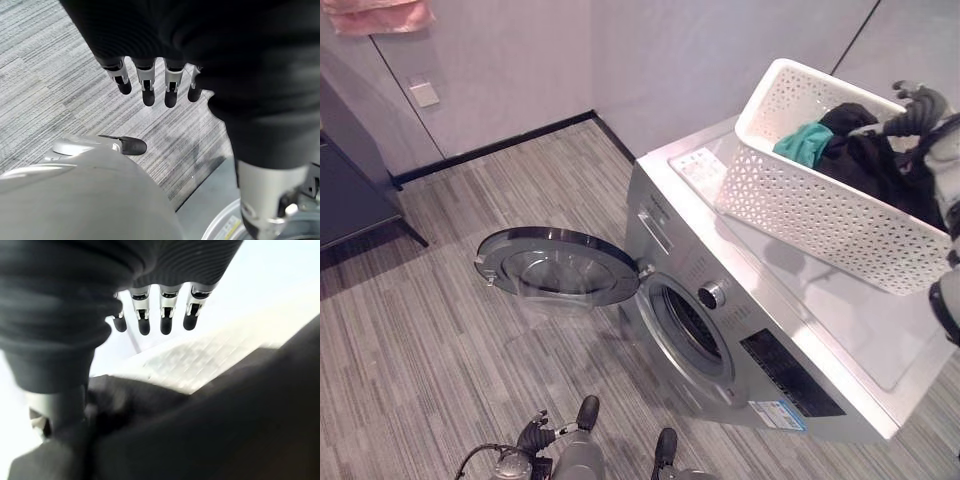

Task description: Grab the laundry basket,head to the washer,open it,put in the laundry and shut it.

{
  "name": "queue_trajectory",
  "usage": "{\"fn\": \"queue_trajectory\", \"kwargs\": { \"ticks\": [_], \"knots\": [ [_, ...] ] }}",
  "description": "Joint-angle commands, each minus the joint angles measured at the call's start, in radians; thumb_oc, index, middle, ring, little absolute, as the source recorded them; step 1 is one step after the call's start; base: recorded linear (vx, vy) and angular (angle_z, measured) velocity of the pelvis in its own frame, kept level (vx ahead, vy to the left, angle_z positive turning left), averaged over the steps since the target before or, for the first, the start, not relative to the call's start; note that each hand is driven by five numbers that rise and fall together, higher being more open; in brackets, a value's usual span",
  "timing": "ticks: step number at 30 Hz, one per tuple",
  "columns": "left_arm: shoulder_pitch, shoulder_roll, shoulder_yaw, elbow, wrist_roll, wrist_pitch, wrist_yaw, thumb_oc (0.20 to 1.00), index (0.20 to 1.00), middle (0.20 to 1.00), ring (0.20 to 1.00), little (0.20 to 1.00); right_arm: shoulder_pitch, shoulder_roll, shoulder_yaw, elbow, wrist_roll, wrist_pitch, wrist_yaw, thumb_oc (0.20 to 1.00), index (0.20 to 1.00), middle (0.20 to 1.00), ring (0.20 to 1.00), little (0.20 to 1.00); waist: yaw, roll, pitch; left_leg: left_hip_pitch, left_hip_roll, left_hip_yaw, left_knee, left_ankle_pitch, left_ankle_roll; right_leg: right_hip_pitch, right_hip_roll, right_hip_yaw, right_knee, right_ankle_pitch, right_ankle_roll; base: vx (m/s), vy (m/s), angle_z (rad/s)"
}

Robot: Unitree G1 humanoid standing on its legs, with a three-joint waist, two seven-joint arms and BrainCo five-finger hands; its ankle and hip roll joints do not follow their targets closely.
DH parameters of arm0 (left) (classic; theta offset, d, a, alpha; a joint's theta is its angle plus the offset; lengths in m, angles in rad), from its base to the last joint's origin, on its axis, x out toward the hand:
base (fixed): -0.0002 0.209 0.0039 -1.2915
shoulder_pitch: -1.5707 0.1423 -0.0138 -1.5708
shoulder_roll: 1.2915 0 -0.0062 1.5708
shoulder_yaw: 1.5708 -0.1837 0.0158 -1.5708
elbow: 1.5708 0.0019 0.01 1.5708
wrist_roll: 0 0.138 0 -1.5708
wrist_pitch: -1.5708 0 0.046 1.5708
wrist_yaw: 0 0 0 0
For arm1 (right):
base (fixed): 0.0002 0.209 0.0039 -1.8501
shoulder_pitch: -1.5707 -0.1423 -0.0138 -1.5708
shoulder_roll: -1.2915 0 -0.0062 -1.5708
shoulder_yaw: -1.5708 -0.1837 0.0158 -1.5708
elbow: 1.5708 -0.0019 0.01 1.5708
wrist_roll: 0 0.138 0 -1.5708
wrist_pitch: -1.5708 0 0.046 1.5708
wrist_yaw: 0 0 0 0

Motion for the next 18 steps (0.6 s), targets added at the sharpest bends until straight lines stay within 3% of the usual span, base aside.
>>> {"fn": "queue_trajectory", "kwargs": {
  "ticks": [1,18],
  "knots": [
    [-0.015,0.04,-0.015,-0.018,-0.023,-0.025,-0.02,1.0,1.0,1.0,1.0,1.0,-0.158,-0.077,0.102,0.032,0.01,-0.013,-0.021,1.0,1.0,1.0,1.0,1.0,0.004,-0.077,0.026,0.032,0.033,0.015,0.01,-0.095,-0.014,0.084,-0.091,0.038,0.037,-0.112,0.071,0.0,0.0,0.0],
    [-0.02,0.051,-0.032,-0.03,-0.018,-0.022,-0.024,1.0,1.0,1.0,1.0,1.0,-0.098,-0.022,0.128,0.063,-0.099,0.007,0.007,1.0,1.0,1.0,1.0,1.0,0.038,-0.075,0.09,-0.021,0.033,-0.017,0.022,-0.078,-0.014,0.053,-0.081,0.022,0.047,-0.119,0.059,-0.01,-0.003,0.01]
  ]
}}
